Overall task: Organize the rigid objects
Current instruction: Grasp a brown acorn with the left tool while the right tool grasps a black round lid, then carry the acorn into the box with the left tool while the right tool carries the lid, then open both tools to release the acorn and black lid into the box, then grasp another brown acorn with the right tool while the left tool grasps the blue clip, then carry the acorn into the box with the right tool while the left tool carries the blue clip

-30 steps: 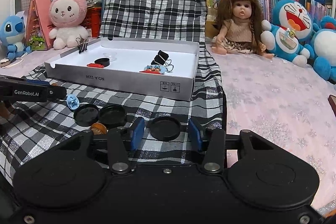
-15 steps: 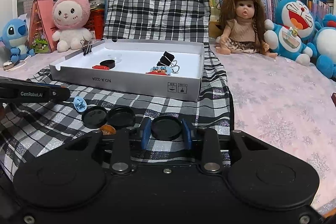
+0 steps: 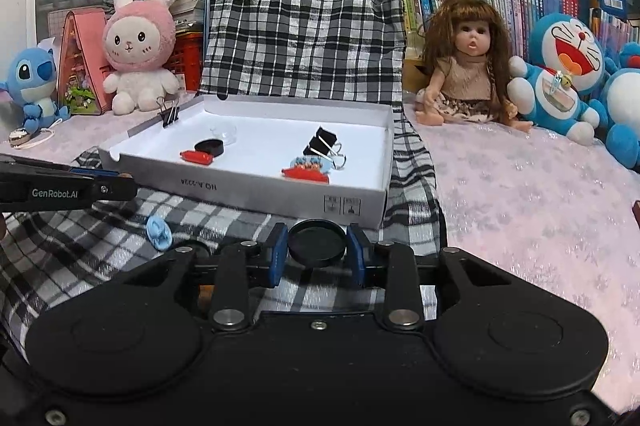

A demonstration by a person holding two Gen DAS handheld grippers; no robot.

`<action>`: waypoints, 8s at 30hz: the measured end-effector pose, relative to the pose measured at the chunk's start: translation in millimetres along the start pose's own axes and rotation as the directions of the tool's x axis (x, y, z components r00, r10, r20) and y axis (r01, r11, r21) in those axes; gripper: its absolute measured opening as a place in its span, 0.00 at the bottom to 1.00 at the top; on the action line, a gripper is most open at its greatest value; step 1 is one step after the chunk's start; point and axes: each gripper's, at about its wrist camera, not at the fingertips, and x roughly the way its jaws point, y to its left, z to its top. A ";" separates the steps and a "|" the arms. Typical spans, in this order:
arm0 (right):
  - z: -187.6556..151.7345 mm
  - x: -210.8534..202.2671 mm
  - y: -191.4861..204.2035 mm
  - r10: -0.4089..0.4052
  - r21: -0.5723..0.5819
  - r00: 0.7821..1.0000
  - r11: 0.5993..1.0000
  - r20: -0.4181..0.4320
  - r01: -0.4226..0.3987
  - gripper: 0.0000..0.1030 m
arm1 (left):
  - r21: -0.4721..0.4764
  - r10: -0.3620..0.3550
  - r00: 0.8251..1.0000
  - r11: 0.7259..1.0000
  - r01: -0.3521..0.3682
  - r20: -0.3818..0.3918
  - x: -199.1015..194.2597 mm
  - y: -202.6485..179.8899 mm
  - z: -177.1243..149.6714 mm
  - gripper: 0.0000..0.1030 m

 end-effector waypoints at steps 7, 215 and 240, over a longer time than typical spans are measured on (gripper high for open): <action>31.4 12.4 -8.0 0.010 0.036 1.000 0.999 -0.008 -0.010 0.30 | -0.037 -0.003 1.000 0.999 0.003 -0.006 7.0 3.6 23.4 0.20; -0.9 -14.5 19.7 0.137 -0.055 0.991 0.989 0.000 -0.137 0.17 | 0.021 -0.098 0.994 0.995 0.097 0.038 -9.8 -22.3 3.3 0.43; 88.4 106.9 -36.3 0.224 0.245 0.939 0.956 -0.260 -0.160 0.17 | -0.133 -0.092 0.975 0.989 0.066 -0.202 73.0 5.5 71.3 0.43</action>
